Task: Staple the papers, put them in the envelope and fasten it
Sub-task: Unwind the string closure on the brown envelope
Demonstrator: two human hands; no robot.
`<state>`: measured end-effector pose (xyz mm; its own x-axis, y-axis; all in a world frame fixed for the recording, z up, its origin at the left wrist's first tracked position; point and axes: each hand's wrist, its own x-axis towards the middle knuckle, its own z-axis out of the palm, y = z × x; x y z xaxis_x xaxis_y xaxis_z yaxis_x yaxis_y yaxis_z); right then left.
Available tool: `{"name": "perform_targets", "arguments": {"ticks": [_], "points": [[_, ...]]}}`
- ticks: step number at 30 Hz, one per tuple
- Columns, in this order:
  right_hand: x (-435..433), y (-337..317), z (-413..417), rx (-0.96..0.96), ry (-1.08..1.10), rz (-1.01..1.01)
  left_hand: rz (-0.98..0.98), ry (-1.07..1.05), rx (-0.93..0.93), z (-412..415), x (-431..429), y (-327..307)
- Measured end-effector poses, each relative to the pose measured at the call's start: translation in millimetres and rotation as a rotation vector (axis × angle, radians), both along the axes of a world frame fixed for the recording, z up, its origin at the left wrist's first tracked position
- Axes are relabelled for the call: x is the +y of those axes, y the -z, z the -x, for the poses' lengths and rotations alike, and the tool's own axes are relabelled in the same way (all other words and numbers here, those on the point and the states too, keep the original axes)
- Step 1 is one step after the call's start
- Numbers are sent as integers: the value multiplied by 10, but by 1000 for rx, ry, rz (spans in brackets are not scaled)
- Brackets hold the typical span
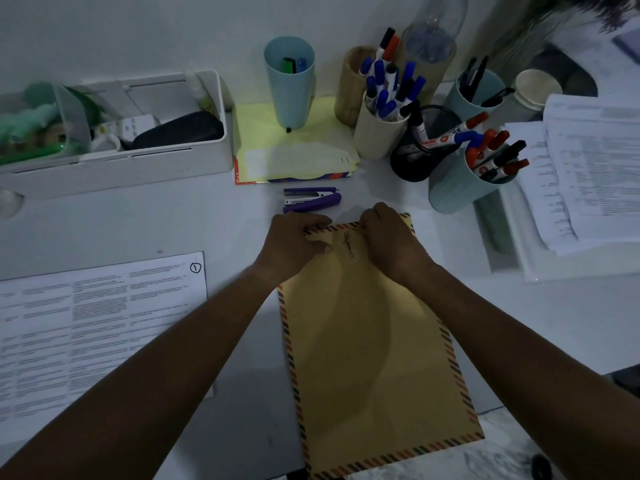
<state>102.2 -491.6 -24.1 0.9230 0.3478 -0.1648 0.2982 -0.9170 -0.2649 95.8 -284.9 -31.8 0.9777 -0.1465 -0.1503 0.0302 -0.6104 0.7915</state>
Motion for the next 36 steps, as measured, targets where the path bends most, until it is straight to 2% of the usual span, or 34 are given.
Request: {"name": "perform_targets", "arguments": {"ticks": [8, 13, 17, 21, 24, 30, 36], "points": [[-86, -137, -139, 203, 132, -237, -21, 18, 54, -27, 32, -45], [-183, -138, -136, 71, 67, -281, -41, 15, 67, -41, 32, -47], [-196, -86, -148, 40, 33, -282, -18, 22, 57, -48, 43, -46], [-175, -81, -179, 49, 142, -341, -11, 33, 40, -51, 51, -39], [-152, -71, -215, 29, 142, -324, -11, 31, 36, -56, 46, -41], [-134, -95, -288, 13, -81, -221, -10, 35, 19, -63, 50, -40], [75, -290, -316, -6, -112, -175, -16, 33, -78, -118, 70, -36]]}}
